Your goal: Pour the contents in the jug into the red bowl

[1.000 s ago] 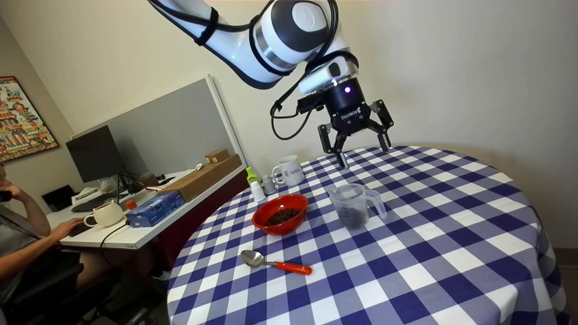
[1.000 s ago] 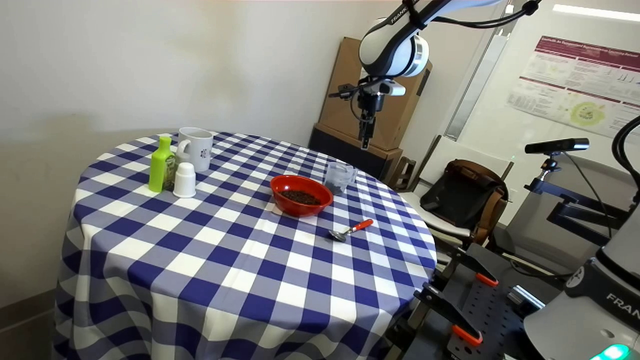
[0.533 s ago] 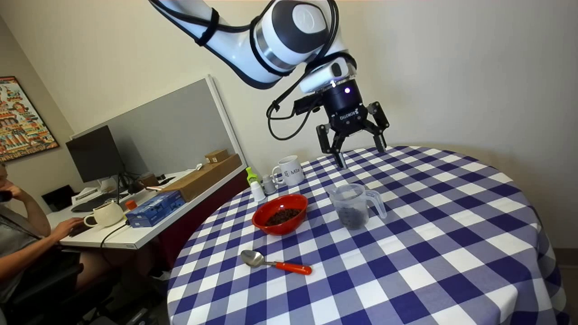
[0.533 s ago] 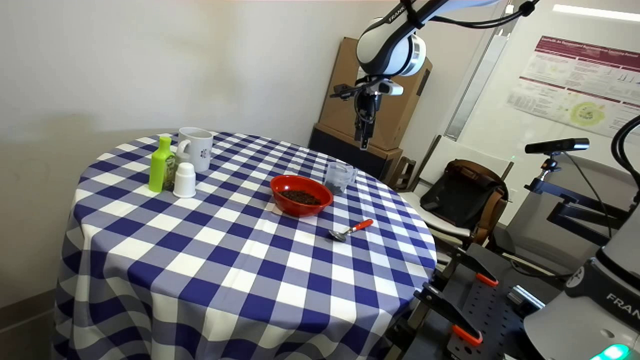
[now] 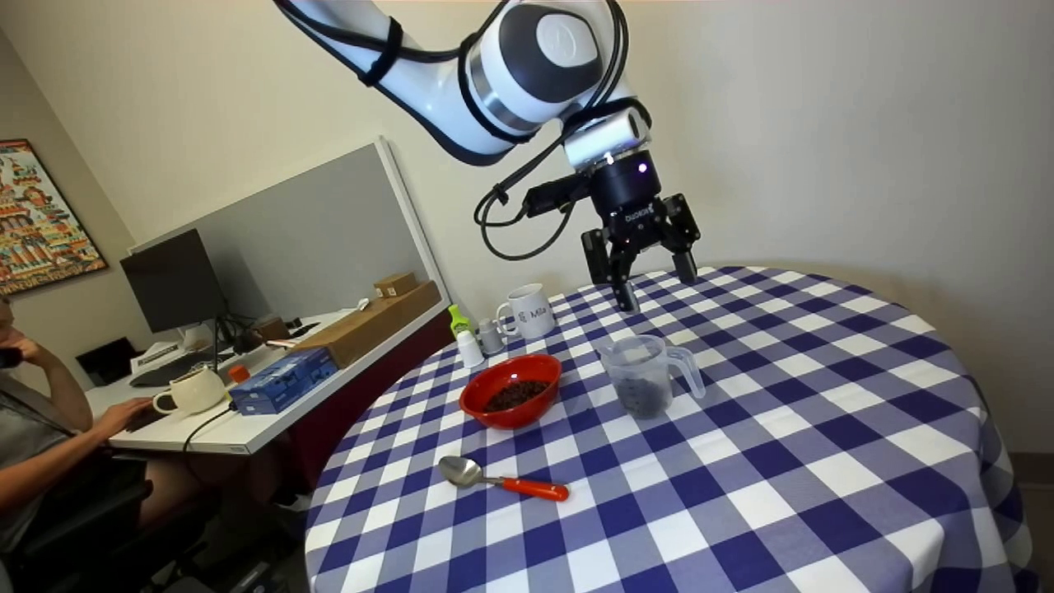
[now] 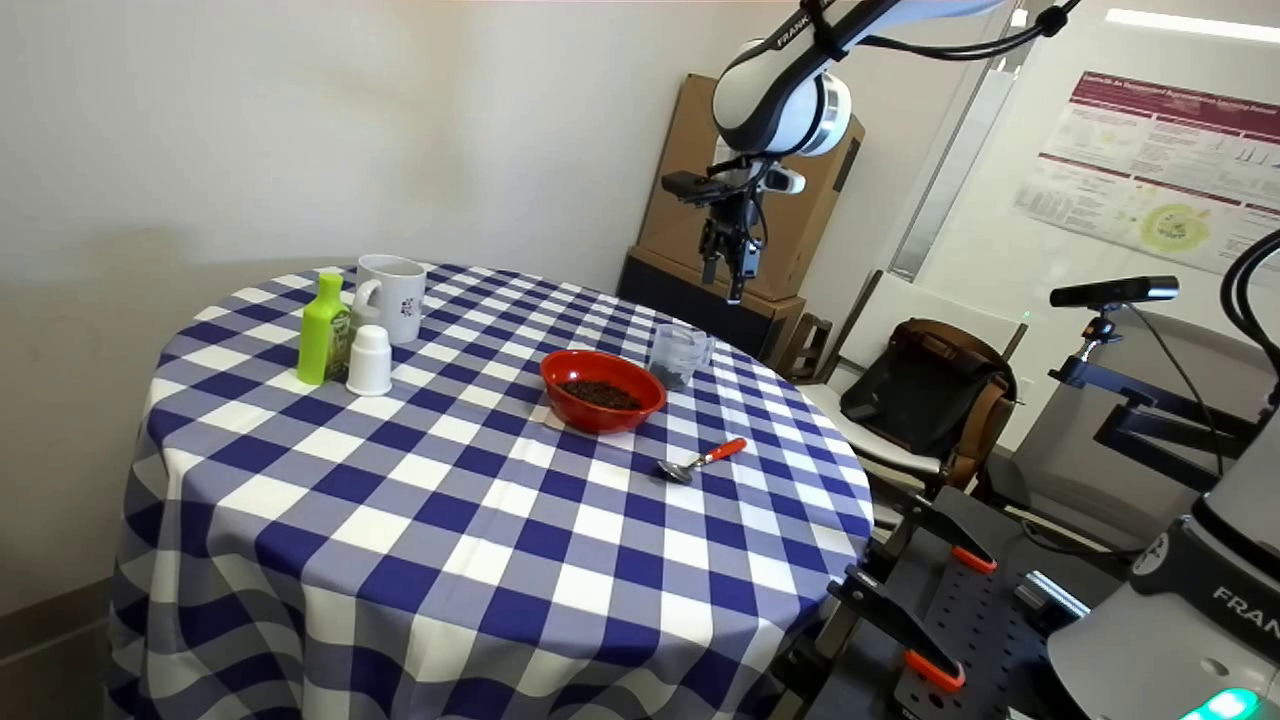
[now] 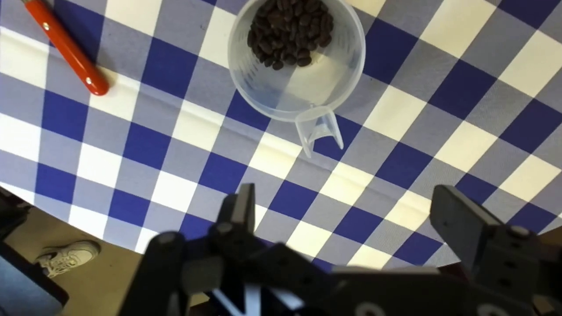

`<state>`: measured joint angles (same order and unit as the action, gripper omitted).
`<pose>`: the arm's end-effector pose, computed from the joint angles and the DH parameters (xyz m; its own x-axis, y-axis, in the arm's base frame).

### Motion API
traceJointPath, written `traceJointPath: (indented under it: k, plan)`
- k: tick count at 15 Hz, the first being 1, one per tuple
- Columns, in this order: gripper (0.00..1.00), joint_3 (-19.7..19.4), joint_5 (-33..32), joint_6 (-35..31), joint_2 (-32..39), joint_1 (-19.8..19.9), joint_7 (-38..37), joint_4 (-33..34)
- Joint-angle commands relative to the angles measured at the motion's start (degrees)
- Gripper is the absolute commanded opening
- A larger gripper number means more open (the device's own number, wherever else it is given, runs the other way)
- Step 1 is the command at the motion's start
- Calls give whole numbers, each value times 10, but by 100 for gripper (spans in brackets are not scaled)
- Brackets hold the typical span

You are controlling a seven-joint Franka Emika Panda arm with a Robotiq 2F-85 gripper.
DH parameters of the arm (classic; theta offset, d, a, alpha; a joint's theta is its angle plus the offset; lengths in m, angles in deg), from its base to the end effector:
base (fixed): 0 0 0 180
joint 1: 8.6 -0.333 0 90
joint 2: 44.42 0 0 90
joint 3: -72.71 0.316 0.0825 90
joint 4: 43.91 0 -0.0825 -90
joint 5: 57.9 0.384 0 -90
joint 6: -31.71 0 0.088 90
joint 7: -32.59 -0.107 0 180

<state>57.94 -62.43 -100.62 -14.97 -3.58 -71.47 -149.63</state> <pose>0.6055 -0.2085 0.2522 -0.4768 -0.8591 0.1861 -0.8745 0.4850 -0.0021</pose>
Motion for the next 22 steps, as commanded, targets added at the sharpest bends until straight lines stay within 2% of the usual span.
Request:
traceJointPath:
  k: [1,10,11,12,13,14,22]
  plan:
    - [100,1,0,-6,25,9,33,13]
    - [100,-1,1,-21,84,3,50,45]
    - [95,0,0,-22,90,1,53,52]
    - [86,-1,-1,-22,95,-1,56,57]
    - [71,-1,-2,-22,100,-3,58,61]
    - [69,-1,-3,-22,103,-6,60,63]
    - [8,-7,-6,-22,106,-16,75,65]
